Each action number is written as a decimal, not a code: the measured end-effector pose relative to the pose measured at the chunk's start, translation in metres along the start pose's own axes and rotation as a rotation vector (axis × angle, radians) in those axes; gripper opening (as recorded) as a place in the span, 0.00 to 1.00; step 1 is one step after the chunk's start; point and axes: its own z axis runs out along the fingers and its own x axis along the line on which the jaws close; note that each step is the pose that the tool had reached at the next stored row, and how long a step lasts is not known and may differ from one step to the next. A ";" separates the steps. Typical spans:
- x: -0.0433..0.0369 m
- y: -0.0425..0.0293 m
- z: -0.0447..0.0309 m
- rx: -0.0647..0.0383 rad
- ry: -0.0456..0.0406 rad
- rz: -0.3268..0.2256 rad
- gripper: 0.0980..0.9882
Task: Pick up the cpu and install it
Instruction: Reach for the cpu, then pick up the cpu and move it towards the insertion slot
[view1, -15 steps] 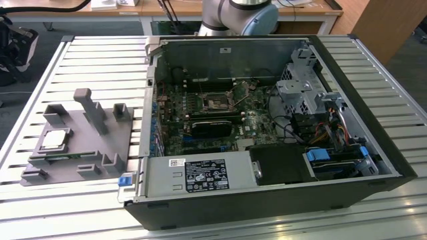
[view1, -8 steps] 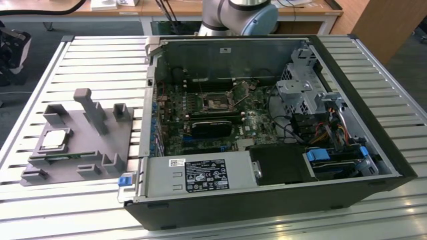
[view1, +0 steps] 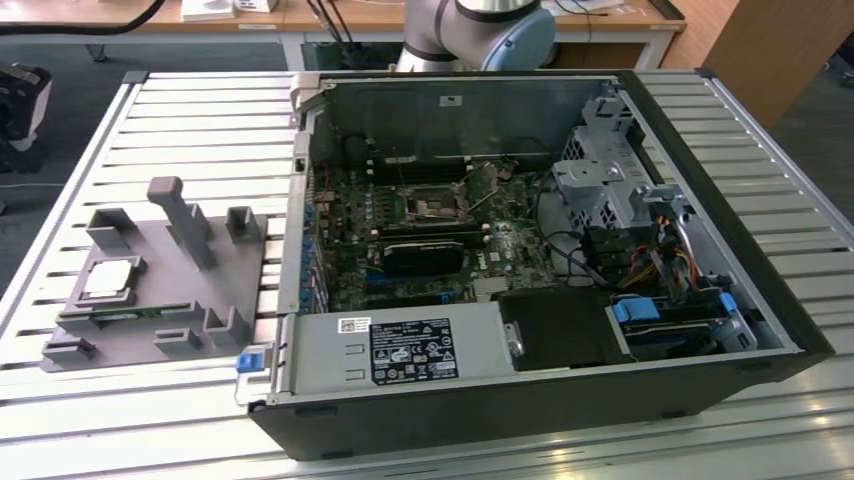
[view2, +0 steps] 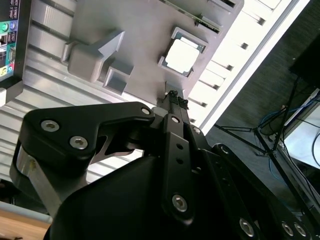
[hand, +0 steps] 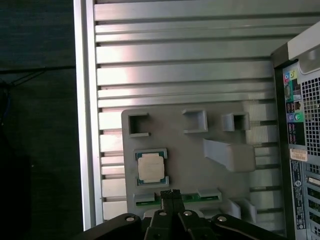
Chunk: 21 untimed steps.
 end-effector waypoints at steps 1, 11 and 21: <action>0.0004 -0.0001 0.0005 0.000 0.0001 0.000 0.01; 0.0011 -0.0028 0.0104 -0.007 -0.0040 0.000 0.01; 0.0014 -0.0043 0.0217 -0.014 -0.0097 0.000 0.01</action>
